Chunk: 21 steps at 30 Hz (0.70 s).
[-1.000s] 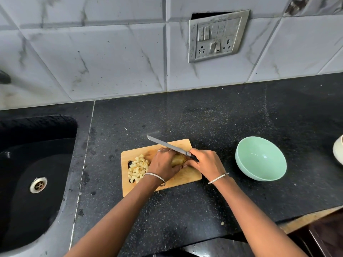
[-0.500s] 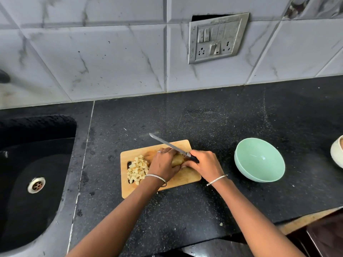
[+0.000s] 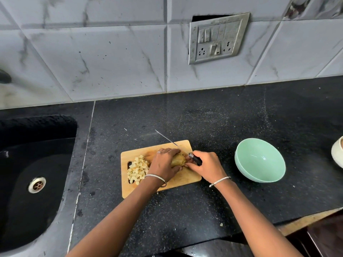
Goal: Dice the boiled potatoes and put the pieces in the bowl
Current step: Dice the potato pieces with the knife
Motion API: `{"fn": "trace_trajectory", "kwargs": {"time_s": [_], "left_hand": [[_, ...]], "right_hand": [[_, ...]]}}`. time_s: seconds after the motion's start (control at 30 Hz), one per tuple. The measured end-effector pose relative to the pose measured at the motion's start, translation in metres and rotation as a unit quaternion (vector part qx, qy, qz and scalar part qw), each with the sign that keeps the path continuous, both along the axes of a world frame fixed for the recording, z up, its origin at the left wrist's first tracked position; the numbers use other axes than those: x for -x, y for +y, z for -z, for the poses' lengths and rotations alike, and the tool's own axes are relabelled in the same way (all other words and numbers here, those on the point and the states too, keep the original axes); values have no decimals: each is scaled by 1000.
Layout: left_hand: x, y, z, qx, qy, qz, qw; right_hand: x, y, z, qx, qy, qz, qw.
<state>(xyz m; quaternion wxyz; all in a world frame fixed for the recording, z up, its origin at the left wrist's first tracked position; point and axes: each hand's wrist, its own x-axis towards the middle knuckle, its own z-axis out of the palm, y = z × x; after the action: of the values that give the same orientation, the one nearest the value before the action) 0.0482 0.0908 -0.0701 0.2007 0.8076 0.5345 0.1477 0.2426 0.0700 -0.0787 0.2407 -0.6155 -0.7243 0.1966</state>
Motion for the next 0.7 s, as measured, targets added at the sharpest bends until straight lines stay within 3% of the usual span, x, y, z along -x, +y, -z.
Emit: {"fn": "trace_trajectory", "kwargs": {"time_s": [0.7], "left_hand": [[-12,-3,1,-9,2,-49,999]], "right_hand": [[5,-6,-11,23,17,6,1000]]}}
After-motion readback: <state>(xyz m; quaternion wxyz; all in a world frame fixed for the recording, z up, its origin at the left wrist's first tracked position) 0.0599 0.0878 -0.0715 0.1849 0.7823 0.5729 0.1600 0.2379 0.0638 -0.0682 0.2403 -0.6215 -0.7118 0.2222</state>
